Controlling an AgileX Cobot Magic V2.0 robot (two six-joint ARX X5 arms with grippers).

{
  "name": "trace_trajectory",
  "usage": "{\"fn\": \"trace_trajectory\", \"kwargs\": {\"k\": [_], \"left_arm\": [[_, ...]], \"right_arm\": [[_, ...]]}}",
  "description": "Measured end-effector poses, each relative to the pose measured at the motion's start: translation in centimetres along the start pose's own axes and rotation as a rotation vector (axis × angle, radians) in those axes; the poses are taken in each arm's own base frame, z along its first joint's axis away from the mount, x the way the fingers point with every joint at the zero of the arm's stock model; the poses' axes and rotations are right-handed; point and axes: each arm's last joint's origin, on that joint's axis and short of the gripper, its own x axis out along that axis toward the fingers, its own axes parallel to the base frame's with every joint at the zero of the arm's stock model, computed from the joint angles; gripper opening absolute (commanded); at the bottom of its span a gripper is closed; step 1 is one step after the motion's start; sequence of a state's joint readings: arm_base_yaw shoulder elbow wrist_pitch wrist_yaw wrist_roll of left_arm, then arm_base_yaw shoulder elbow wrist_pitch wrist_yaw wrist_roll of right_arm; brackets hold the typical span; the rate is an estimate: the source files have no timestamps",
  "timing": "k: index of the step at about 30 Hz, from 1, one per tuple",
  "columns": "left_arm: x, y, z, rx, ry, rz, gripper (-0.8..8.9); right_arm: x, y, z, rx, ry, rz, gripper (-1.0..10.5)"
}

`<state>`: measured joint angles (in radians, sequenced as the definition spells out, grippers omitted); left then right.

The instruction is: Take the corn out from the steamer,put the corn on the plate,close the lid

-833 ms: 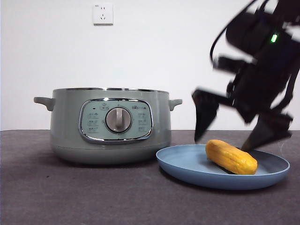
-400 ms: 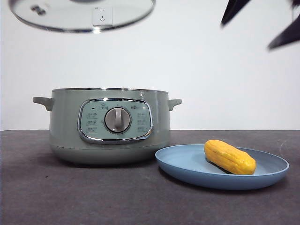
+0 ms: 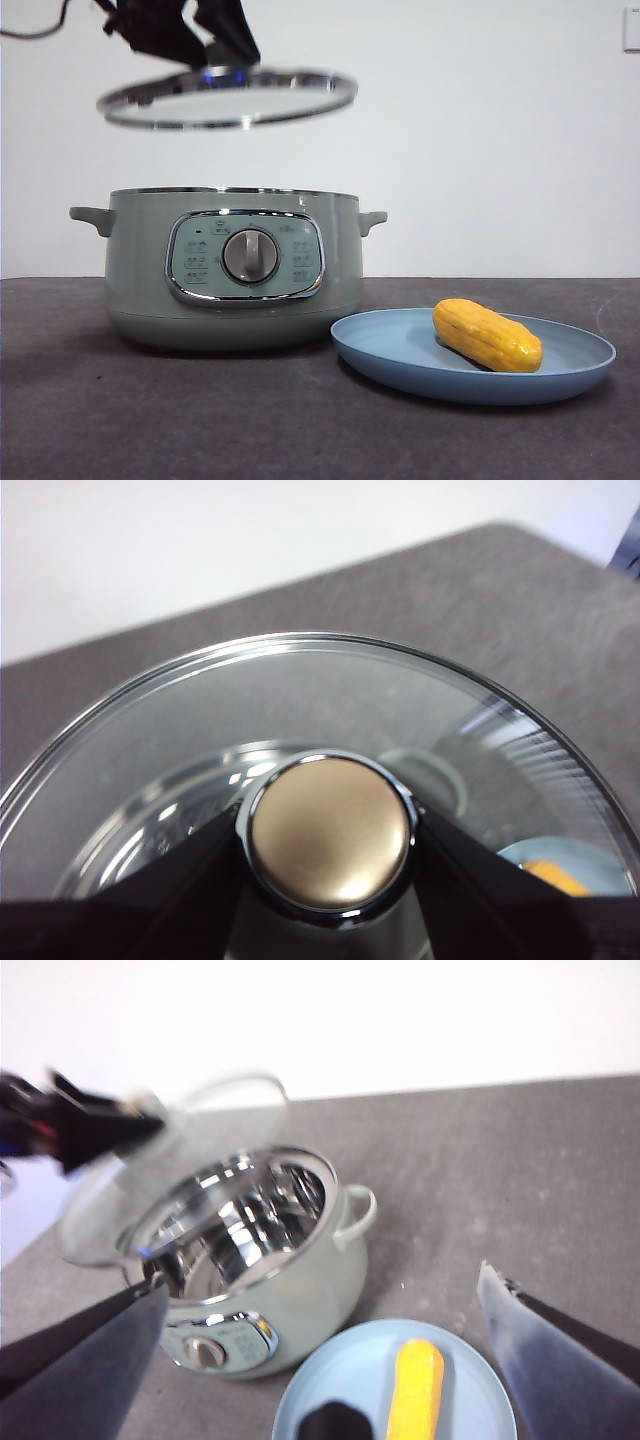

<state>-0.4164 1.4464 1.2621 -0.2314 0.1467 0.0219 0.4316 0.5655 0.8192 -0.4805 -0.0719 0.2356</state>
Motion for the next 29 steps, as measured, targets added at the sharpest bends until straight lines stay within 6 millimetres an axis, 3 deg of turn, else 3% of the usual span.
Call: {"fn": "trace_trajectory", "kwargs": {"k": [5,12,29], "left_arm": [[2.3,0.4,-1.4,0.01,0.071,0.019,-0.08],[4.1,0.6,-2.5,0.008,0.11,0.02,-0.08],[5.8,0.9,-3.5,0.004,0.141,0.02,-0.08]], "right_arm": [[-0.6,0.1,0.1,-0.002,-0.021,0.006,5.4],[-0.5,0.1,0.1,-0.001,-0.015,0.004,5.4],[-0.5,0.0,-0.2,0.0,0.008,0.003,5.4]]}}
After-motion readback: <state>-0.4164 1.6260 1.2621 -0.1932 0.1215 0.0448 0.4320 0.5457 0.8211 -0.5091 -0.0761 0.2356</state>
